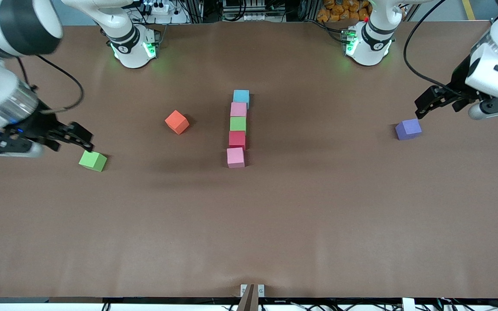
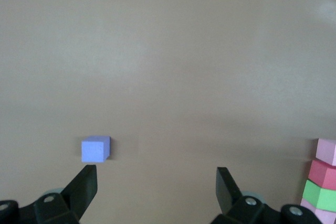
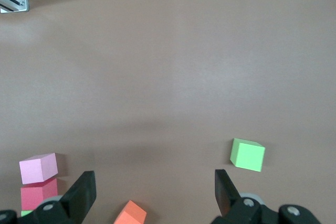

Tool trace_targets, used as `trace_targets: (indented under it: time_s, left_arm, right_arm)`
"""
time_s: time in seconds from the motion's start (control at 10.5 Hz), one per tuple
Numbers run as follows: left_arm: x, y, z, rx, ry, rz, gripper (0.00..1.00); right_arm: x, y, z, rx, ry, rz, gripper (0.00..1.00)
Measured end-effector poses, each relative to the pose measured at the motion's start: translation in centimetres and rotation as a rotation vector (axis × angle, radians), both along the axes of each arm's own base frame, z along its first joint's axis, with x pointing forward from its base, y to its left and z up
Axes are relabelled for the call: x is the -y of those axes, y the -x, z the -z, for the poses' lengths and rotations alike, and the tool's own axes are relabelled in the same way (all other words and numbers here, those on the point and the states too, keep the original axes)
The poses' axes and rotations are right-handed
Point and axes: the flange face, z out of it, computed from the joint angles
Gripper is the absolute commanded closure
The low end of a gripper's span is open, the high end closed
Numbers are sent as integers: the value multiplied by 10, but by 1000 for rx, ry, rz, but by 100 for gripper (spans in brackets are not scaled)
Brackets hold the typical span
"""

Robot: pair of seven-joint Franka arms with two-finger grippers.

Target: Arrange blocks into number 1

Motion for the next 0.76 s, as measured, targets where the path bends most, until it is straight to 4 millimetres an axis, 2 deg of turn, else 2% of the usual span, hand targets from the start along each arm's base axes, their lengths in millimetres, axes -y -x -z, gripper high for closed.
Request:
trace_targets:
  time_s: [0.19, 0.28, 0.47, 0.76]
  left_arm:
    - [-1, 3, -11, -12, -11, 111, 0]
    - [-2, 8, -22, -27, -16, 161, 0]
    - [-4, 15, -39, -41, -21, 215, 0]
    - [-5, 18, -37, -70, -23, 222, 0]
  right_arm:
    - [13, 5, -30, -5, 8, 11, 0]
    - [18, 6, -38, -4, 11, 17, 0]
    - [21, 7, -40, -10, 23, 20, 0]
    - [27, 6, -44, 2, 73, 21, 0]
